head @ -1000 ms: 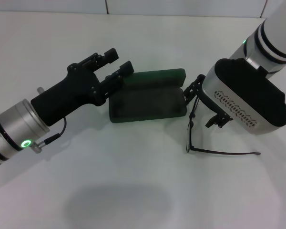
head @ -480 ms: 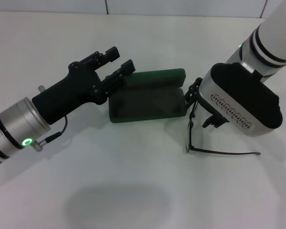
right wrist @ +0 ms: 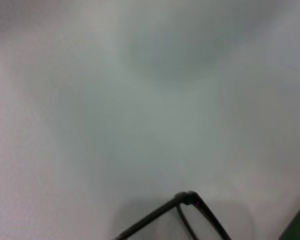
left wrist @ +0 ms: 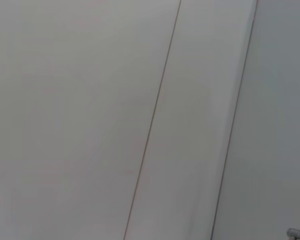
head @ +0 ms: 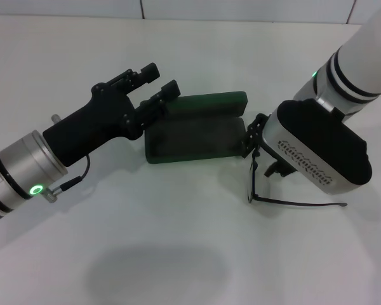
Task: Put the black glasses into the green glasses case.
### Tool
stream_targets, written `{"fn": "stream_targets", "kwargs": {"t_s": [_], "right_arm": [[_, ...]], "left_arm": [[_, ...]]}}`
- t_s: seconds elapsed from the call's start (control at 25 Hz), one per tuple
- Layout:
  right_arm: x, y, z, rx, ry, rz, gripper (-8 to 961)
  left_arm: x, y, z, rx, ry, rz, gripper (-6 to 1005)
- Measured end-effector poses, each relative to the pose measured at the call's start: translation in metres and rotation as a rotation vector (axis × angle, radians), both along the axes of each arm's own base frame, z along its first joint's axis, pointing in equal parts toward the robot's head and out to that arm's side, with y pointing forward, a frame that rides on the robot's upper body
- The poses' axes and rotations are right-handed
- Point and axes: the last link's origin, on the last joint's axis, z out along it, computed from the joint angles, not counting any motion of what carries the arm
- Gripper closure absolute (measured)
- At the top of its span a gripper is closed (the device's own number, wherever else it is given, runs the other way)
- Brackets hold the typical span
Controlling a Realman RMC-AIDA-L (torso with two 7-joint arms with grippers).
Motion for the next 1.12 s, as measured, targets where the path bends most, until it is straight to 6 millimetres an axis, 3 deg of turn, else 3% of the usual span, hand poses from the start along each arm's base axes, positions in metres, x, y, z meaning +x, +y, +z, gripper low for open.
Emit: {"fn": "stream_targets", "kwargs": {"t_s": [0.32, 0.56, 0.88, 1.12], "right_arm": [[0.000, 0.004, 0.001, 0.019, 0.012, -0.002, 500], [0.003, 0.005, 0.000, 0.020, 0.002, -0.012, 652], [0.009, 0.008, -0.001, 0.038, -0.003, -0.023, 663], [0.009, 0.007, 0.002, 0.033, -0.002, -0.044, 770]], "left_arm": [[0.000, 0.000, 0.000, 0.002, 0.001, 0.000, 435], [0.000, 0.000, 0.000, 0.002, 0.001, -0.002, 435], [0.001, 0.001, 0.001, 0.000, -0.001, -0.005, 436], [0.001, 0.001, 0.001, 0.001, -0.003, -0.005, 436]]}}
